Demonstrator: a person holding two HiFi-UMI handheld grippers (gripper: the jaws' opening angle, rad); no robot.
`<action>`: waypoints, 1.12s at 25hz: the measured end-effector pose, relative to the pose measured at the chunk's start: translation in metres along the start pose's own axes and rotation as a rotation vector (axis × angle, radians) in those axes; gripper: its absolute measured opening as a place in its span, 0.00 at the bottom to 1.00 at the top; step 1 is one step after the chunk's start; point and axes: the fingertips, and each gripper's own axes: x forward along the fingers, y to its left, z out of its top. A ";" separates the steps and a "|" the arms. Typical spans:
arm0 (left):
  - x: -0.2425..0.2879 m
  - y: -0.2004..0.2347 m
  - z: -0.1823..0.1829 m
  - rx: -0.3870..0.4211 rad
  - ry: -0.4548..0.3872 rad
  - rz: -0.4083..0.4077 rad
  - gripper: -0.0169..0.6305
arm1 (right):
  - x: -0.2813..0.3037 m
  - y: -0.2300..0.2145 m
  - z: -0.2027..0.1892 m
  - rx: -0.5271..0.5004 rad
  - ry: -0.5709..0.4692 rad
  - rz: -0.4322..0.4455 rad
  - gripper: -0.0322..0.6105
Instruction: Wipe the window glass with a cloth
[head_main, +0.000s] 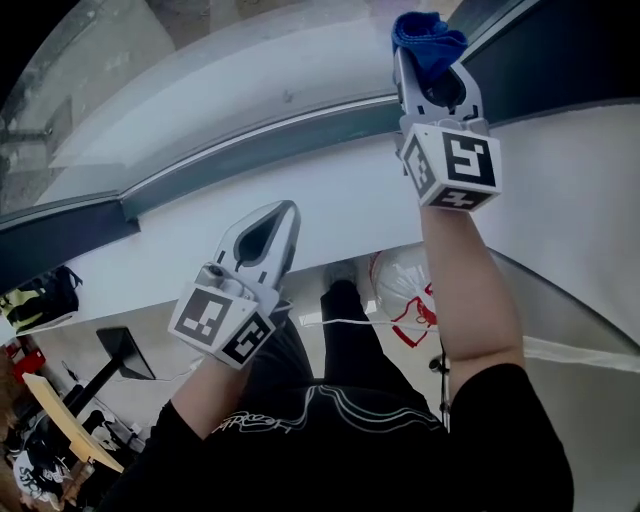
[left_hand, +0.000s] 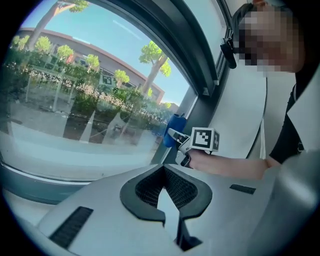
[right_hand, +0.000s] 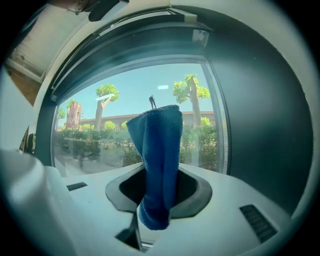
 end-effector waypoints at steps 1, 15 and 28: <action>0.005 -0.003 0.000 0.002 0.003 -0.005 0.03 | 0.000 -0.008 -0.001 0.008 0.000 -0.010 0.20; 0.026 -0.011 -0.005 0.002 0.037 -0.036 0.03 | -0.008 -0.061 -0.006 0.037 -0.011 -0.117 0.20; -0.049 0.037 -0.001 -0.034 -0.021 0.009 0.03 | -0.027 0.078 -0.001 0.010 -0.033 0.003 0.20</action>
